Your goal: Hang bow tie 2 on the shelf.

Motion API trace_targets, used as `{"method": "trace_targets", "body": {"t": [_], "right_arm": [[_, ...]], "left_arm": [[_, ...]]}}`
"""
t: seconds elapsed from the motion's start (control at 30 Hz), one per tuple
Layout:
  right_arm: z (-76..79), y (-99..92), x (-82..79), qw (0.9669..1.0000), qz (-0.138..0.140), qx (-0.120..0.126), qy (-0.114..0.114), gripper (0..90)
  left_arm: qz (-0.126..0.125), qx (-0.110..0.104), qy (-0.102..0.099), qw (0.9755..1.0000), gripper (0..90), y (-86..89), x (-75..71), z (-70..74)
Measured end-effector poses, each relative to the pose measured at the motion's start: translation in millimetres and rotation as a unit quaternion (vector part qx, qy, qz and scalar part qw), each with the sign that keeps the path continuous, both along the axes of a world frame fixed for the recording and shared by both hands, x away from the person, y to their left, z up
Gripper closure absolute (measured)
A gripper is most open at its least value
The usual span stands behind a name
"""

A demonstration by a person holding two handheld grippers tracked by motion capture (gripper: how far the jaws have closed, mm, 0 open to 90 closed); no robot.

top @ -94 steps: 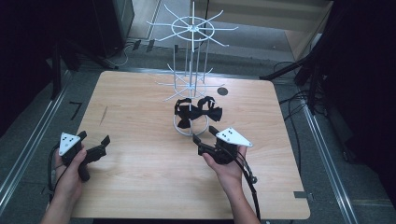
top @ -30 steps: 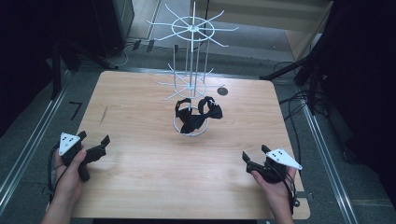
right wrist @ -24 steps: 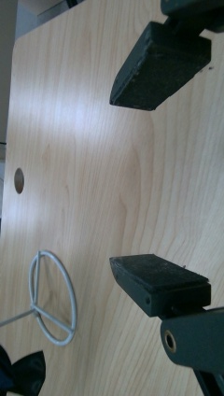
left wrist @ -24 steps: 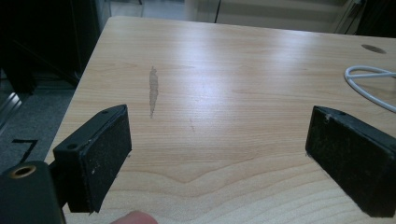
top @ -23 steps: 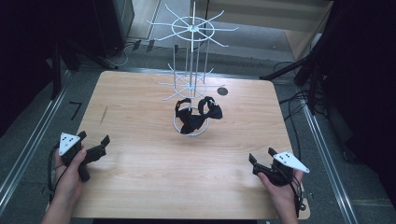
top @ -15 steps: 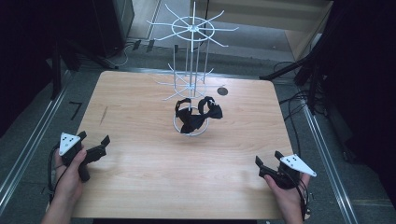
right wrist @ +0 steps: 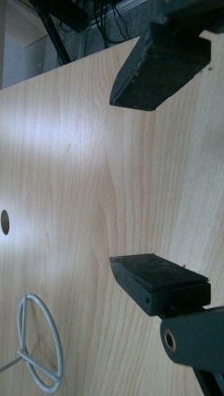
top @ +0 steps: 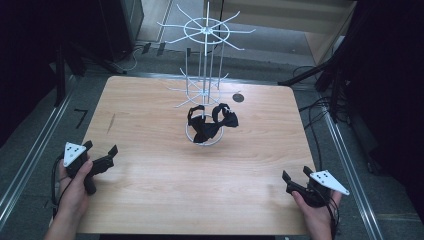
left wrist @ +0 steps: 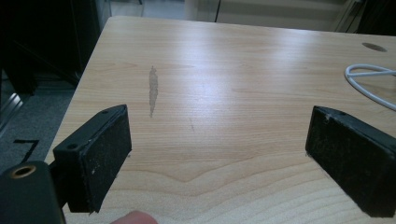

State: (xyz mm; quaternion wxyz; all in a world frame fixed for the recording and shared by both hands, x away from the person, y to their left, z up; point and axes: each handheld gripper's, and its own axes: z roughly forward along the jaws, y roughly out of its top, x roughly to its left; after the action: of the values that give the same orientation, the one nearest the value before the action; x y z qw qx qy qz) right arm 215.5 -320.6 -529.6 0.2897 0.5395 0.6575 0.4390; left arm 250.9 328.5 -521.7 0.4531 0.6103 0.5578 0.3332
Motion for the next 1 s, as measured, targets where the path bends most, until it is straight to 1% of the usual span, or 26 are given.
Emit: {"method": "trace_targets", "body": {"t": [0.23,0.3,0.47,0.67,0.8,1.0], "right_arm": [[-3.3,-10.7,-3.5,0.9999,-0.012,0.001,0.003,20.0],[-4.1,-13.8,-4.1,0.9999,-0.016,0.006,0.003,20.1],[-5.9,-20.1,-5.3,0.9997,-0.021,0.008,0.002,20.1],[-7.3,-27.7,-8.1,0.9995,-0.031,0.006,0.001,20.2],[-8.1,-33.1,-10.4,0.9991,-0.039,0.013,0.001,20.4],[-12.3,-32.3,-10.8,0.9993,-0.036,0.010,0.006,20.6]], "left_arm": [[-0.001,0.001,0.001,1.0000,7.3,-0.2,-0.1,0.0],[-0.001,0.001,0.001,1.0000,7.3,-0.2,-0.1,0.0],[-0.001,0.000,0.001,1.0000,7.3,-0.2,-0.1,0.0],[-0.001,0.000,0.001,1.0000,7.3,-0.1,-0.1,0.0],[-0.001,0.000,0.001,1.0000,7.3,-0.2,-0.1,0.0],[-0.002,0.003,0.000,1.0000,7.3,-0.4,-0.2,0.0]]}}
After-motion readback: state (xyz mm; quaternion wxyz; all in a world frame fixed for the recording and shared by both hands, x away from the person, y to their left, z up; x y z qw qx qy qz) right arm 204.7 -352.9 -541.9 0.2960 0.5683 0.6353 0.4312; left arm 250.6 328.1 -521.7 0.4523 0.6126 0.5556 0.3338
